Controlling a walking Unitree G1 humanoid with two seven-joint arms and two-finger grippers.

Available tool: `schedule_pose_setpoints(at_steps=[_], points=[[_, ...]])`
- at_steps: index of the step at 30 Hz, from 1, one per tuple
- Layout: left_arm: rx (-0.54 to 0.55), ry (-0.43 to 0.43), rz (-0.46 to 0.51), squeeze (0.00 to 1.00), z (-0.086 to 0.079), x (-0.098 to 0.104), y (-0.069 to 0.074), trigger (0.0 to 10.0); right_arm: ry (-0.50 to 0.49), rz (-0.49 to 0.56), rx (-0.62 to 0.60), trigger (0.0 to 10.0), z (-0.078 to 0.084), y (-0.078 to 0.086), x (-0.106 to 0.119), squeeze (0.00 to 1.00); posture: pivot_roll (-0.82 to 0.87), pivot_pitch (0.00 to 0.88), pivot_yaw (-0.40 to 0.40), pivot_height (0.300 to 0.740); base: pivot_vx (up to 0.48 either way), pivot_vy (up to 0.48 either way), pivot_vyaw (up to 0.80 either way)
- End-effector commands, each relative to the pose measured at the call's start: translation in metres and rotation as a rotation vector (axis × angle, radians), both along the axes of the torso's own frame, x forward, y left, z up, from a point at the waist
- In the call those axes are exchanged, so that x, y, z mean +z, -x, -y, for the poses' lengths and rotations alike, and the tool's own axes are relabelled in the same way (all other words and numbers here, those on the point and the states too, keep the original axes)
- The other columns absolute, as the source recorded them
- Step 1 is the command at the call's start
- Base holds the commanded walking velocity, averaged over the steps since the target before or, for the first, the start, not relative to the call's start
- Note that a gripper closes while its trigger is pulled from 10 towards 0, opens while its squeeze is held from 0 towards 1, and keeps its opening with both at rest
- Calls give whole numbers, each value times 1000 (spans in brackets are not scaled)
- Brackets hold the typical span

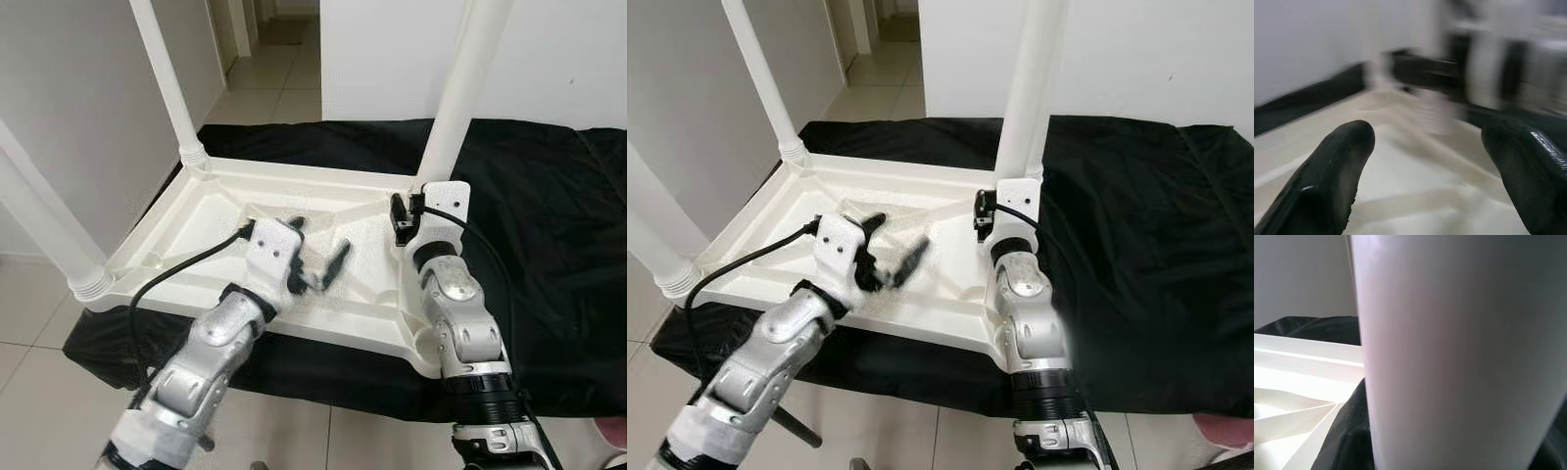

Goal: Building children table

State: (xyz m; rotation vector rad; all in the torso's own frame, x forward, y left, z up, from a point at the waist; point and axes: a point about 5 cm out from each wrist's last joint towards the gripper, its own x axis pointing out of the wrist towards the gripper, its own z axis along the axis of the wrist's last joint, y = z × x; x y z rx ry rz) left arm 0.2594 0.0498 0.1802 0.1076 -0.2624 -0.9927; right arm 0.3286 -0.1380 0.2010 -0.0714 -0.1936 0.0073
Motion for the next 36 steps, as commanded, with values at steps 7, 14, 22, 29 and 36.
schedule_pose_setpoints(at_steps=[7,14,22,29,36], points=[[-118,-131,39,0,12,-23,9,10000,-6,-4,-40,10000,9,1,-3,0,-33,63,82,740,0,0,0],[-174,-190,38,0,13,-34,11,10000,15,-8,-42,10000,10,1,-4,0,-51,69,76,740,0,0,0],[-186,-311,-10,0,4,-64,9,10000,21,-12,-74,10000,18,2,-1,0,-81,69,79,740,0,0,0],[-205,-302,-1,0,8,-62,9,10000,27,-18,-91,10000,23,4,-2,0,-84,71,78,740,0,0,0],[-236,-259,5,0,8,-55,13,10000,26,-25,-80,10000,20,5,-2,0,-78,84,67,740,0,0,0]])
